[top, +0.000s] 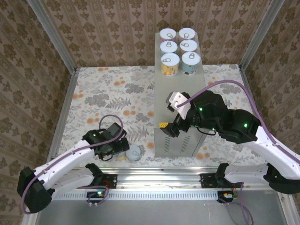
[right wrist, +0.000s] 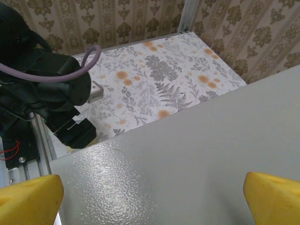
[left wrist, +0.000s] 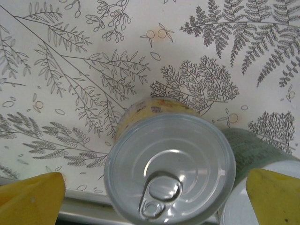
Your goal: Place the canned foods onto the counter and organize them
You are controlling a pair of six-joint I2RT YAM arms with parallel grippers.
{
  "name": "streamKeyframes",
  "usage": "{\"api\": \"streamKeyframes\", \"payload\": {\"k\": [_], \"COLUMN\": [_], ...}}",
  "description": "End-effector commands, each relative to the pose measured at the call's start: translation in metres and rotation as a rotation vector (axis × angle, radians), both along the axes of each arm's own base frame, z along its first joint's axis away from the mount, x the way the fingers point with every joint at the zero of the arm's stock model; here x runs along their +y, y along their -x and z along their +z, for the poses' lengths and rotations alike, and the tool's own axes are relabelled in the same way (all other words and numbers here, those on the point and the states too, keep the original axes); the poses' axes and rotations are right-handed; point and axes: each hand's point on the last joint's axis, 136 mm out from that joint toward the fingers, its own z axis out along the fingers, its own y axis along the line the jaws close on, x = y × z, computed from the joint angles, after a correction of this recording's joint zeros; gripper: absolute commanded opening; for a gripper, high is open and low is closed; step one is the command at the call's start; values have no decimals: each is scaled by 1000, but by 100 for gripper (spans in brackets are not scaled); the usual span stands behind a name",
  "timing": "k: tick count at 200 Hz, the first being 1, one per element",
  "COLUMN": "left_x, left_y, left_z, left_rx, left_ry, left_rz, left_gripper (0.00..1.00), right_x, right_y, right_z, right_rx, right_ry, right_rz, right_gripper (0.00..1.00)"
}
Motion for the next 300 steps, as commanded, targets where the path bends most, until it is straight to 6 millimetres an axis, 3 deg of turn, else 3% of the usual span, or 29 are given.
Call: {"api": "streamKeyframes", "payload": {"k": [1, 51, 105, 137, 176, 192, 217, 239, 258, 300], "left_x": [-7, -2, 9, 9, 6, 4, 4, 0, -1, -8], "left_y": [-8, -6, -4, -8, -16, -19, -27, -32, -28, -23], "left_z": [-6, -20, -17, -15, -7, -5, 1, 2, -2, -11], "left_rx": [-24, 18, 9, 1, -16, -20, -46, -34, -1, 28], "left_ry": [39, 4, 19, 37, 55, 61, 65, 86, 79, 117], "left_rz": [63, 88, 126, 123, 107, 97, 90, 71, 58, 50], "left_gripper": [100, 97, 83, 71, 70, 63, 62, 69, 80, 92], "right_x": [5, 10, 20, 24, 27, 27, 26, 25, 25, 26], "right_y": [11, 24, 36, 34, 32, 30, 27, 25, 24, 23], "right_z": [2, -3, 0, 1, -2, -2, -1, -2, -3, -4], "right_rx": [14, 33, 15, 5, 14, 11, 2, 1, 4, 1], "right_ry": [-37, -29, -42, -43, -29, -28, -28, -26, -24, -29], "right_rz": [38, 86, 160, 158, 154, 146, 128, 118, 112, 105], "right_gripper": [100, 100, 100, 100, 100, 100, 100, 100, 100, 100]}}
